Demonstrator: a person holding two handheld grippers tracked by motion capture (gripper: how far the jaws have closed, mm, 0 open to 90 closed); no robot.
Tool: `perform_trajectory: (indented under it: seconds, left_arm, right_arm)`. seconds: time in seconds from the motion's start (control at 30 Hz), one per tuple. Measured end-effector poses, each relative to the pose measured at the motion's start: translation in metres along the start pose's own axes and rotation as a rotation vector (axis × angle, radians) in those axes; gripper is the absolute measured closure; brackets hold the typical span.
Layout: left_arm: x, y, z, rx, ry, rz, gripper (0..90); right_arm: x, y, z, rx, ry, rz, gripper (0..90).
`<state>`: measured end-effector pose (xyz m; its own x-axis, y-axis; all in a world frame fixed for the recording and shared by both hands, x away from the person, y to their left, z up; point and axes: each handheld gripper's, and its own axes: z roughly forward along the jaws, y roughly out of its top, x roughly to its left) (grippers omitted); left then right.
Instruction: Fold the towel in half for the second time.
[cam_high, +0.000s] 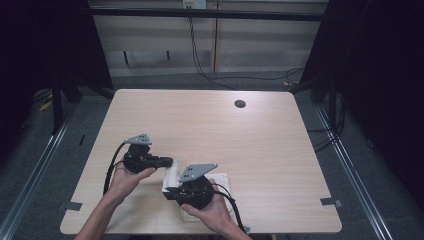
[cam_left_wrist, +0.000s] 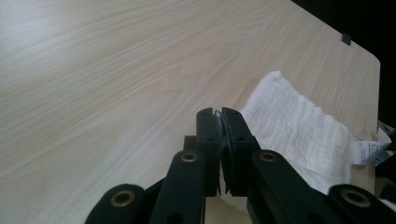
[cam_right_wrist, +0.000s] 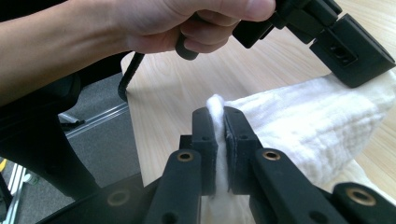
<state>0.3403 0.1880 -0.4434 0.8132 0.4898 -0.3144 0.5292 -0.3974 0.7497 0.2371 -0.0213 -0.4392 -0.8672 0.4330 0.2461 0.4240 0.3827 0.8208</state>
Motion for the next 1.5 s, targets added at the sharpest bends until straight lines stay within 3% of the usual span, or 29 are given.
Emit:
perform_trajectory:
  seconds: [0.17, 0.43, 0.5, 0.6, 0.77, 1.03, 1.13, 1.33, 1.5]
  left_arm:
    - [-0.003, 0.006, 0.004, -0.006, -0.011, 0.010, 86.8]
    - [-0.009, 0.011, 0.018, 0.010, -0.026, 0.015, 86.8]
    - [-0.009, 0.015, 0.018, 0.005, -0.025, 0.013, 86.9]
    - [-0.009, 0.019, 0.020, -0.005, -0.028, 0.006, 86.8]
    - [-0.014, 0.017, 0.035, 0.042, -0.039, 0.022, 86.8]
    - [-0.028, 0.023, 0.052, 0.037, -0.076, 0.030, 86.7]
    - [-0.030, 0.022, 0.061, 0.059, -0.085, 0.040, 86.7]
    - [-0.036, 0.022, 0.074, 0.068, -0.104, 0.042, 86.7]
    - [-0.036, 0.019, 0.087, 0.074, -0.117, 0.016, 86.5]
  right_arm:
    - [-0.003, 0.003, -0.012, -0.032, -0.004, 0.009, 84.7]
    - [-0.006, -0.006, -0.021, -0.018, -0.026, 0.026, 84.6]
    - [-0.008, -0.003, -0.026, -0.022, -0.038, 0.010, 84.6]
    - [-0.012, 0.004, -0.035, -0.031, -0.037, 0.023, 84.6]
    - [-0.012, -0.010, -0.035, -0.001, -0.052, 0.030, 84.5]
    - [-0.010, -0.021, -0.048, -0.013, -0.067, 0.041, 84.2]
    - [-0.012, -0.028, -0.050, -0.006, -0.066, 0.062, 84.1]
    - [-0.015, -0.043, -0.053, 0.011, -0.068, 0.072, 83.7]
    - [-0.019, -0.049, -0.058, 0.014, -0.074, 0.085, 83.1]
